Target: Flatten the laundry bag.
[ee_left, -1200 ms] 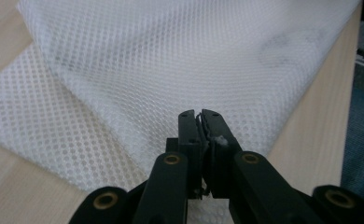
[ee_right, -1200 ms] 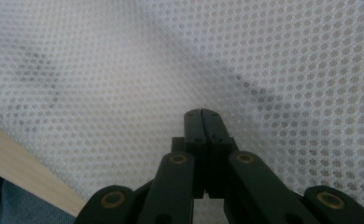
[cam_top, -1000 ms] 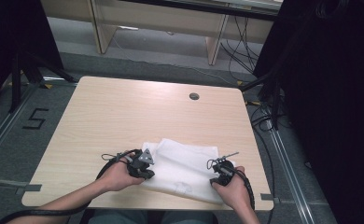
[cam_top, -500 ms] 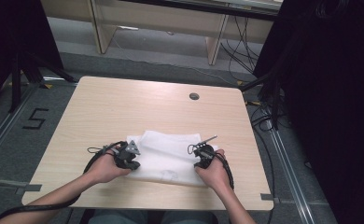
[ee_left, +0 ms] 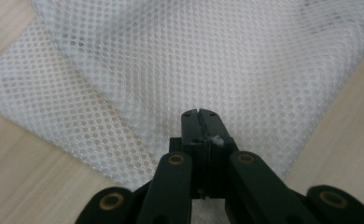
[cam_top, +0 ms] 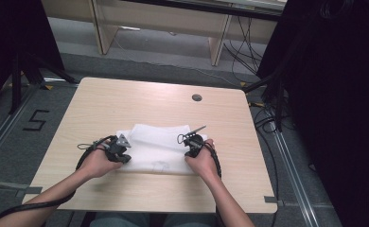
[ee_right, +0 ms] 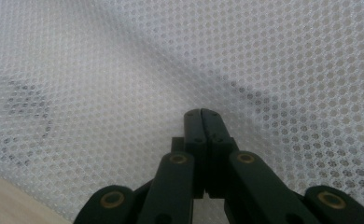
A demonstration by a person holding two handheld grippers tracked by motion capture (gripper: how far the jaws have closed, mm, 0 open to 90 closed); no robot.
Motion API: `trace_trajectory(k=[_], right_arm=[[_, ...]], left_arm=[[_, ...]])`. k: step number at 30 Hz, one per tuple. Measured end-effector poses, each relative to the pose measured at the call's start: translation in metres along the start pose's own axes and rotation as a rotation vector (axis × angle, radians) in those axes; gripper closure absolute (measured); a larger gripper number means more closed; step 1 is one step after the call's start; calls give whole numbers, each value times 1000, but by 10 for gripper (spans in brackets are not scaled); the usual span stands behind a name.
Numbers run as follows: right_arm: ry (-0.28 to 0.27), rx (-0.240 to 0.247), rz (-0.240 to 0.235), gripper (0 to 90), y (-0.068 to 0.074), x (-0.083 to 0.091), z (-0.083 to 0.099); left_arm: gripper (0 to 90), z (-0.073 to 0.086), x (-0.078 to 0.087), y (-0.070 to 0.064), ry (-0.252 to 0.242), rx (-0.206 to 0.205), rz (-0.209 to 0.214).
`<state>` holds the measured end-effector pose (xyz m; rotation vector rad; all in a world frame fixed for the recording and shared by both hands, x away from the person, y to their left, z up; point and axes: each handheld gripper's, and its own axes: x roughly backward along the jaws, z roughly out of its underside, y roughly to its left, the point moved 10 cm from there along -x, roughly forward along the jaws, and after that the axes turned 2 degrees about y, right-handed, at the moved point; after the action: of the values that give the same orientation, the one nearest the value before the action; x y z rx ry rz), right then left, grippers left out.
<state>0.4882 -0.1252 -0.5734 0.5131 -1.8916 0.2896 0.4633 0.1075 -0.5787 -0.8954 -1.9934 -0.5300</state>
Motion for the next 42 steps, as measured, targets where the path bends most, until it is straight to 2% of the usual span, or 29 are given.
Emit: trace_trajectory(k=[1, 2, 3, 7, 8, 9, 10, 11, 12, 13, 14, 15, 16, 17, 18, 19, 20, 22, 24, 25, 26, 27, 28, 31, 32, 35, 38, 41, 42], right_arm=[[0, 6, 6, 900, 0, -2, -2], [11, -21, 9, 900, 4, -2, -5], [-6, 10, 9, 900, 3, -4, -9], [-3, -5, 6, 900, 4, -6, -13], [-8, 16, 9, 898, 2, -7, -14], [-8, 16, 9, 898, 2, -7, -14], [-6, 29, -5, 847, 2, -7, -16], [9, -18, -23, 825, 4, -5, -17], [9, -18, -23, 825, 4, -5, -17], [32, -37, -43, 833, 5, -2, -16], [21, -49, -66, 841, 5, 2, -20], [-16, -59, -81, 841, 3, 7, -26], [-51, -31, -61, 840, -3, 11, -33], [-85, -42, -26, 816, -15, 19, -42], [-85, -42, -26, 816, -15, 19, -42], [-108, -48, -4, 776, -27, 23, -50], [-108, -48, -4, 776, -27, 23, -50], [-122, -60, 24, 704, -45, 22, -60], [-129, -69, 25, 688, -49, 21, -63], [-126, -64, 35, 664, -53, 19, -64], [-134, -48, 49, 611, -56, 15, -69], [-140, -25, 53, 583, -57, 13, -71], [-140, -25, 53, 583, -57, 13, -71], [-144, 6, 67, 540, -59, 7, -76], [-138, 14, 76, 510, -59, 3, -78], [-148, 33, 79, 484, -59, -2, -82], [-132, 50, 81, 462, -58, -10, -84], [-127, 64, 90, 455, -58, -13, -85], [-120, 64, 89, 455, -57, -14, -85]], left_arm=[[889, 0, 0, 3, 0, 2, -11], [889, 0, 0, 6, 2, -13, -17], [889, -1, -1, 11, -1, -8, -34], [889, -3, -3, 17, -9, -6, -54], [888, -4, -3, 20, -11, 1, -61], [888, -4, -3, 20, -11, 1, -61], [887, -4, -4, 20, -19, 0, -69], [886, -4, -4, 21, -21, -5, -71], [885, -4, -4, 21, -21, -5, -71], [885, -4, -4, 21, -23, -5, -71], [885, -4, -4, 21, -24, -7, -70], [884, -4, -4, 21, -25, -7, -70], [883, -4, -4, 21, -25, -5, -70], [881, -4, -4, 22, -27, -3, -68], [881, -5, -5, 23, -32, -4, -74], [876, -5, -4, 23, -32, -3, -78], [875, -5, -4, 23, -32, -3, -78], [871, -6, -4, 23, -47, 0, -86], [873, -6, -3, 22, -46, -8, -82], [873, -7, -2, 22, -49, -18, -95], [873, -13, -1, 18, -88, -1, -90], [871, -14, 0, 16, -91, -8, -91], [869, -14, 0, 16, -91, -8, -91], [863, -22, 3, 5, -122, -28, -82], [857, -25, 4, -2, -130, -55, -79], [848, -28, 4, -9, -136, -75, -67], [831, -30, 2, -17, -136, -101, -44], [825, -28, -2, -23, -126, -109, -20], [824, -28, -2, -23, -125, -130, -24]])
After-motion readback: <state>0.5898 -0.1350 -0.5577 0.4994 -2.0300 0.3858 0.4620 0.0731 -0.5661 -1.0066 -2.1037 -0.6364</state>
